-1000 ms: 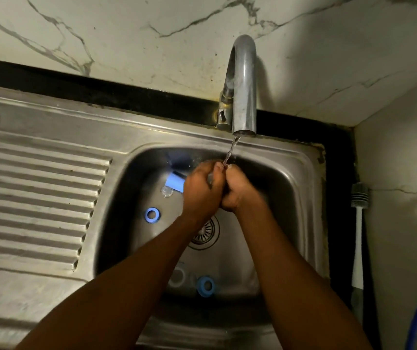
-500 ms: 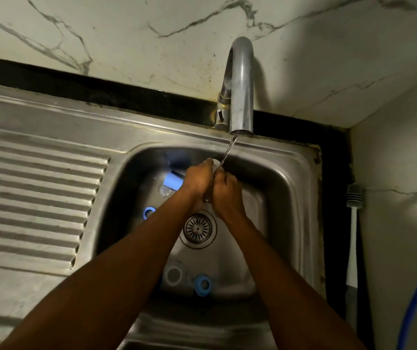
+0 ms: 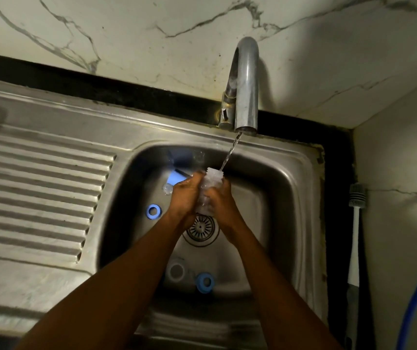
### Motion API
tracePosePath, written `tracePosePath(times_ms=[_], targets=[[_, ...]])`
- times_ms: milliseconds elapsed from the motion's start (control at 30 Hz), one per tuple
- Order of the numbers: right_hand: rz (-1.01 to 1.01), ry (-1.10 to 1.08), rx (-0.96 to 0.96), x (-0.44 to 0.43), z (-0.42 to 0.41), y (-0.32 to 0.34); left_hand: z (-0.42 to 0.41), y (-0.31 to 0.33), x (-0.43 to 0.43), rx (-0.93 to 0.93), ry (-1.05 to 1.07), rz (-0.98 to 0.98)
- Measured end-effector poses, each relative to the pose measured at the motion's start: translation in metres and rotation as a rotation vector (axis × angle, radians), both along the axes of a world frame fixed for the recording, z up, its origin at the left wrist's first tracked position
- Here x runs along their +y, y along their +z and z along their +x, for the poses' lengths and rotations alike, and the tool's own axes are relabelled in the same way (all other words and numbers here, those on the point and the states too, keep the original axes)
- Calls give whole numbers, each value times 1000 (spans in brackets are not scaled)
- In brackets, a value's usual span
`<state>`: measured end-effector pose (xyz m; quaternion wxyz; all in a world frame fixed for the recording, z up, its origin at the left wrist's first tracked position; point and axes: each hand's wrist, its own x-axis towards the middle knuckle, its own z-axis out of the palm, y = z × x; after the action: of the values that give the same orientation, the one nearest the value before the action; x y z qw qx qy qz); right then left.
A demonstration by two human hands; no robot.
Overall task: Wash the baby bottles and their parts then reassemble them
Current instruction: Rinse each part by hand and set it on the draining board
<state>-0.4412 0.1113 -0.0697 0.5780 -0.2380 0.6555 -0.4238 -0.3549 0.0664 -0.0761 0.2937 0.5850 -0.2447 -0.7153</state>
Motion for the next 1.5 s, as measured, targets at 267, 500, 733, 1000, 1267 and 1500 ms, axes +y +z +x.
tracePosePath(times_ms=[267,500,733,1000,1267,1500], targets=[[-173,84,573,10,-11,-25,11,9,-7,46,-49,-98],[-126,-222,603,-13,10,-41,18,5,3,-145,30,-82],[-14,-75,625,-11,4,-49,25,-2,15,-229,13,-95],[92,89,660,-9,-10,-49,16,8,21,-275,-36,-160],[92,217,737,-12,-21,-43,7,25,33,-263,-54,-176],[94,164,728,-21,-17,-31,6,41,44,-257,-42,-174]])
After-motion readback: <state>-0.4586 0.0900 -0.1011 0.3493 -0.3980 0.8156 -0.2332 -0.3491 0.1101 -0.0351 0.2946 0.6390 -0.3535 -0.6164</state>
